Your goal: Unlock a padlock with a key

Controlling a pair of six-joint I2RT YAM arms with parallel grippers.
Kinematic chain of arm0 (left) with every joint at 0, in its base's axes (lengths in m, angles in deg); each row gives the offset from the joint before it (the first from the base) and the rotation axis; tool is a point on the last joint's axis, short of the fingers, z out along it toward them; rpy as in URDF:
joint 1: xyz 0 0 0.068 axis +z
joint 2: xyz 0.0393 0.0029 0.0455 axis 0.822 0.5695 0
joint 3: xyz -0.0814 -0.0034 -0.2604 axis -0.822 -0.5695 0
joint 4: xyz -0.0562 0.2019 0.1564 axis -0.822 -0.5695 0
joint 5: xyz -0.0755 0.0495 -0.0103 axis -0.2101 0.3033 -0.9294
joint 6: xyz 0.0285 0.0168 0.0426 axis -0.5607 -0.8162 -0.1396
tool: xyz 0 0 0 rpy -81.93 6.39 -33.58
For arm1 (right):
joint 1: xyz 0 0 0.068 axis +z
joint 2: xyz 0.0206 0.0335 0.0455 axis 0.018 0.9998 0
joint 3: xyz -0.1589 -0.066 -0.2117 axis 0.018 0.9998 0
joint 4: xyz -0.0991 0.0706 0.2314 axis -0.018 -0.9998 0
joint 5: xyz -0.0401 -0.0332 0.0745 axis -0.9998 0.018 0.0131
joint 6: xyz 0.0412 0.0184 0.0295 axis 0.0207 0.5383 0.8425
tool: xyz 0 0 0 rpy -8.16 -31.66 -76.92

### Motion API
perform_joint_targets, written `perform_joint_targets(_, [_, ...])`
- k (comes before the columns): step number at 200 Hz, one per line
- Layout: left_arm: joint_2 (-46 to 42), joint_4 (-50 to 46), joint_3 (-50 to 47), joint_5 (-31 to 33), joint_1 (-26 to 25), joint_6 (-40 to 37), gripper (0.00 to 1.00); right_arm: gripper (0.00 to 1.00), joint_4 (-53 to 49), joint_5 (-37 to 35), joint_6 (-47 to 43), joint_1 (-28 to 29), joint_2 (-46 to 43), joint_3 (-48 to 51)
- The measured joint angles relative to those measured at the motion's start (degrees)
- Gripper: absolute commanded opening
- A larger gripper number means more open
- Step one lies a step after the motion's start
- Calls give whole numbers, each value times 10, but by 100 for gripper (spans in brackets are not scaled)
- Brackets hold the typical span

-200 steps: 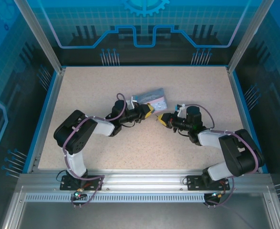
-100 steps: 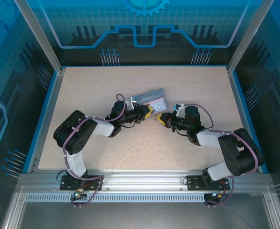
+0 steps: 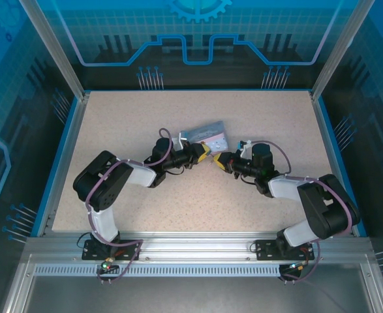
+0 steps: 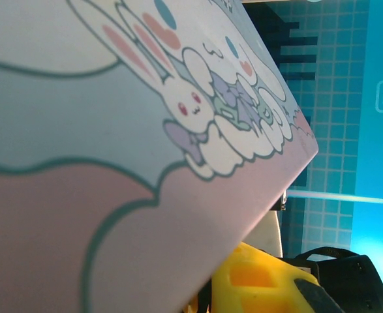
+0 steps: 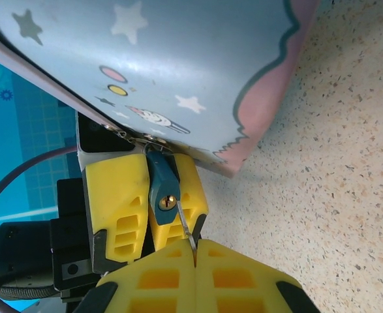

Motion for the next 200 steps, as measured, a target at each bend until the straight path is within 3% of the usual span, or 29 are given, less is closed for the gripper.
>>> perform_joint_targets(200, [0, 7, -3, 6, 0, 4, 0, 0, -2, -4, 0, 4, 5, -11])
